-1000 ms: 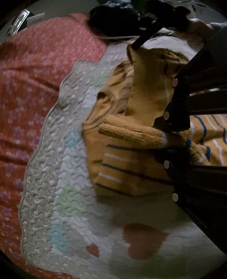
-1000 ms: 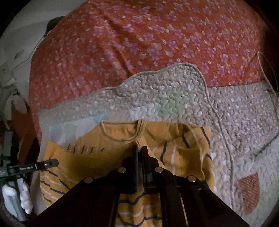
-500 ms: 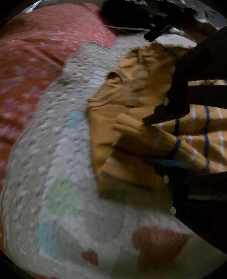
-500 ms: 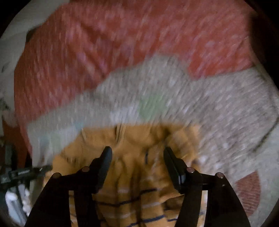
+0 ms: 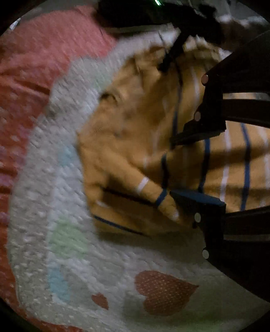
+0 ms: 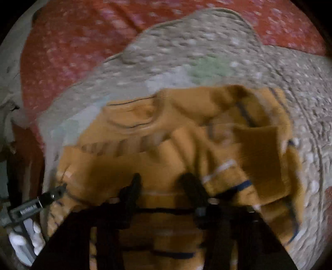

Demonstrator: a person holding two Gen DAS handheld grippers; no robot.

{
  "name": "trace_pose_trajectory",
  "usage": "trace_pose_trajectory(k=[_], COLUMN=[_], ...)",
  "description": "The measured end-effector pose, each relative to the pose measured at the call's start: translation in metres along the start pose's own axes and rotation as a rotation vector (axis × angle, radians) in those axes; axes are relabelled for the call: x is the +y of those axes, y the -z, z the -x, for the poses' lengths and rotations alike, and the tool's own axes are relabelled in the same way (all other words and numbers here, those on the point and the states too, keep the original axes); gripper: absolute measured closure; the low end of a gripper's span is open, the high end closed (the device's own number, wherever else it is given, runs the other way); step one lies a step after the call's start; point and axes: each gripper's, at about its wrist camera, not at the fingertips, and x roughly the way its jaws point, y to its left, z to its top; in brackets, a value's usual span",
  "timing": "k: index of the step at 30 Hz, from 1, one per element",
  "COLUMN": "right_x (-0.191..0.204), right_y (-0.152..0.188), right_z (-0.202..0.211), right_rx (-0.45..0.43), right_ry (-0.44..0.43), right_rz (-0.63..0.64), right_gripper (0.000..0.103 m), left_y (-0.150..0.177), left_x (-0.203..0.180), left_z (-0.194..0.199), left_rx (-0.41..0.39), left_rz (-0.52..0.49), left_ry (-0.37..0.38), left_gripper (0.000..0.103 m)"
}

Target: Fold small clothes

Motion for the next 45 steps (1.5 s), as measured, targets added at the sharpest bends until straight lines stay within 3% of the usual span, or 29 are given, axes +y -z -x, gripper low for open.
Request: trace_pose_trajectory(k=[1, 2, 4, 8, 9, 10, 11, 15, 17, 19, 20, 22, 26, 30, 34, 36, 38, 40, 45], right_x=[-0.009, -0.018, -0.037, -0.078, -0.080, -0.078, -0.076, -0.059, -0.051, -0.044, -0.040, -0.037, -0.063, -0.077, -0.075, -0.067, -0.063, -0.062, -0.072], right_y=[-0.003, -0.006, -0.011, -0.013, -0.013, -0.011, -0.011, -0.005, 0.009, 0.022, 0.030, 0.037, 0.031, 0.026, 0.024, 0.013, 0.011, 0.010, 0.014], right_z=[0.002, 0.007, 0.022, 0.053, 0.063, 0.077, 0.085, 0.088, 0.078, 0.067, 0.060, 0.055, 0.072, 0.078, 0.087, 0.091, 0.104, 0.110, 0.104], right_rx=[-0.010, -0.031, -0.095, -0.179, -0.206, -0.242, -0.259, -0.190, -0.112, -0.065, -0.038, -0.013, -0.102, -0.103, -0.115, -0.154, -0.214, -0.241, -0.213], right_ry=[0.003, 0.005, 0.073, 0.049, 0.060, 0.092, 0.100, 0.031, 0.047, 0.068, 0.086, 0.126, 0.211, 0.190, 0.108, 0.111, 0.145, 0.161, 0.149], right_rz=[-0.029, -0.064, -0.129, -0.298, -0.308, -0.300, -0.282, -0.176, -0.106, -0.043, -0.002, 0.057, -0.040, -0.097, -0.134, -0.145, -0.144, -0.148, -0.193], right_gripper=[0.089, 0.091, 0.091, 0.092, 0.091, 0.082, 0.081, 0.076, 0.057, 0.053, 0.059, 0.095, 0.098, 0.098, 0.086, 0.073, 0.053, 0.048, 0.048], left_y=[0.002, 0.003, 0.003, 0.002, 0.002, 0.003, 0.003, 0.003, 0.003, 0.004, 0.005, 0.005, 0.005, 0.004, 0.002, 0.002, 0.003, 0.008, 0.028], left_x=[0.002, 0.003, 0.002, -0.002, -0.001, -0.002, -0.003, -0.006, -0.006, -0.006, -0.006, -0.008, -0.010, -0.012, -0.015, -0.015, -0.012, -0.006, 0.022], left_z=[-0.001, -0.001, 0.000, -0.001, -0.001, -0.002, -0.003, -0.004, -0.004, -0.004, -0.004, -0.005, -0.006, -0.007, -0.003, 0.006, 0.021, 0.039, 0.069], left_rx=[-0.023, -0.047, -0.054, -0.061, -0.063, -0.065, -0.066, -0.069, -0.068, -0.072, -0.074, -0.079, -0.077, -0.077, -0.068, -0.065, -0.081, -0.109, -0.131], left_rz=[-0.007, -0.011, -0.008, -0.023, -0.028, -0.037, -0.041, -0.044, -0.050, -0.059, -0.063, -0.067, -0.071, -0.084, -0.091, -0.076, -0.053, -0.034, 0.050], left_ry=[0.001, 0.003, -0.005, -0.024, -0.027, -0.033, -0.037, -0.039, -0.039, -0.043, -0.046, -0.052, -0.064, -0.083, -0.102, -0.094, -0.087, -0.074, -0.067], left_gripper=[0.061, 0.061, 0.061, 0.061, 0.061, 0.061, 0.061, 0.061, 0.061, 0.061, 0.061, 0.061, 0.061, 0.060, 0.060, 0.060, 0.060, 0.060, 0.060])
